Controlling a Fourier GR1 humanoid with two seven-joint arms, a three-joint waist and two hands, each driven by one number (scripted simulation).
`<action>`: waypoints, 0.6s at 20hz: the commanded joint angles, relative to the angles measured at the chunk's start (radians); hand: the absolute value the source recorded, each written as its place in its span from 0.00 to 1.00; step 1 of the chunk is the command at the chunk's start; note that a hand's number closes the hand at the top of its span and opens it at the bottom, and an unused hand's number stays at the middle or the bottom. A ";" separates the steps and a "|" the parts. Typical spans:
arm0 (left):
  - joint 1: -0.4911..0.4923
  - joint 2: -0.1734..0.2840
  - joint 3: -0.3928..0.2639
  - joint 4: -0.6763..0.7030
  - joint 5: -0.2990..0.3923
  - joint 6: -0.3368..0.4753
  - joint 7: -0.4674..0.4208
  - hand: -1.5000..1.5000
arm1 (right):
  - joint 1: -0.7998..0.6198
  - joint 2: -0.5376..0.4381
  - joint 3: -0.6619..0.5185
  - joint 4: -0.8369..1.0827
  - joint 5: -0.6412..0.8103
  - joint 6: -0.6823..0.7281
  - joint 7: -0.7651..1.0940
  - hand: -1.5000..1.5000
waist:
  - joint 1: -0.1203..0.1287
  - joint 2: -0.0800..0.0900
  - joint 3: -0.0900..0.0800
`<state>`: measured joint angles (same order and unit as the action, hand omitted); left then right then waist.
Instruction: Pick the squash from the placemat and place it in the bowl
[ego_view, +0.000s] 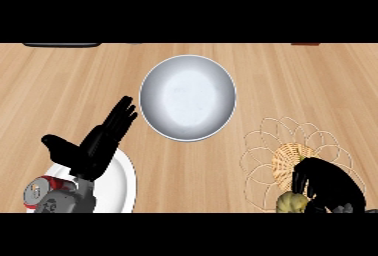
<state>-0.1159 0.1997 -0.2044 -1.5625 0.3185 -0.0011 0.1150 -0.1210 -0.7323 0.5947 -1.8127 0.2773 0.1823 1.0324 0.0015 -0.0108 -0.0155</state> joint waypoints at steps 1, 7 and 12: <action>-0.007 -0.052 -0.024 0.032 -0.038 0.026 -0.010 0.50 | -0.016 0.044 0.010 0.026 0.049 0.055 0.090 1.00 | -0.001 0.011 0.015; -0.010 -0.039 -0.008 0.013 -0.015 0.000 0.022 0.50 | -0.069 0.150 0.216 -0.091 0.251 0.036 0.058 1.00 | 0.014 0.009 0.014; -0.042 -0.049 -0.049 0.016 -0.026 -0.022 0.029 0.50 | -0.319 0.329 0.445 -0.109 0.389 0.119 -0.068 1.00 | 0.096 0.010 0.011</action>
<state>-0.1522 0.1559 -0.2372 -1.5530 0.2895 -0.0041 0.1446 -0.2991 -0.5325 0.8873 -1.9157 0.5477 0.2454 0.9680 0.0591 -0.0045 -0.0068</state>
